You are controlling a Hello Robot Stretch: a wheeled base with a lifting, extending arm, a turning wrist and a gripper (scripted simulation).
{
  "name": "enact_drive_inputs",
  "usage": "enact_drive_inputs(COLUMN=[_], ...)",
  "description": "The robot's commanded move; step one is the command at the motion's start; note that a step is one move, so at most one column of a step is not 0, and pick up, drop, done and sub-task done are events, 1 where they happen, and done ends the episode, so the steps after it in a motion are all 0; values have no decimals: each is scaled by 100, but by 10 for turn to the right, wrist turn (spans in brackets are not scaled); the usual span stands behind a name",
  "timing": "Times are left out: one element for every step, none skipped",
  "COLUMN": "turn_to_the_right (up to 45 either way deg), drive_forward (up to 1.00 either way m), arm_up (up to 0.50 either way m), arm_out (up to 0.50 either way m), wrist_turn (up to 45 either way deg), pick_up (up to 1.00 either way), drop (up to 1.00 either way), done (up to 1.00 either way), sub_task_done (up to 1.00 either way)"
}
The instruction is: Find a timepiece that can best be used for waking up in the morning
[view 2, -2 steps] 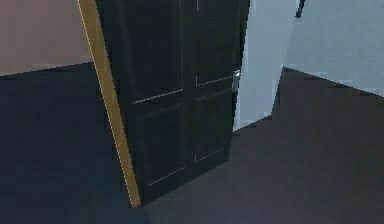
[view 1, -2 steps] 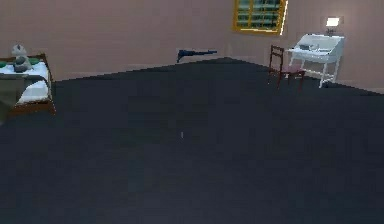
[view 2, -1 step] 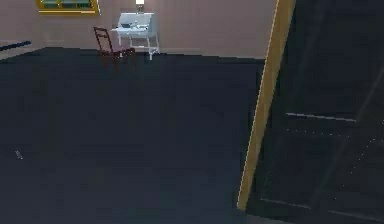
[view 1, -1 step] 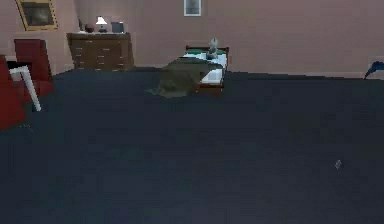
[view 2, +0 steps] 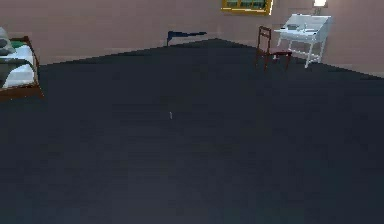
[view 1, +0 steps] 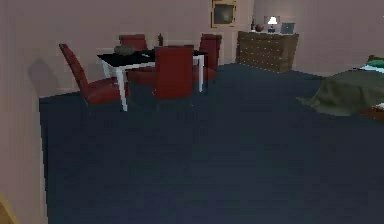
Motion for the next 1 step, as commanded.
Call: enact_drive_inputs(turn_to_the_right=[0], drive_forward=[55], arm_up=[0], arm_out=[0], wrist_turn=[0], pick_up=[0], drop=[0], done=[0], sub_task_done=[0])
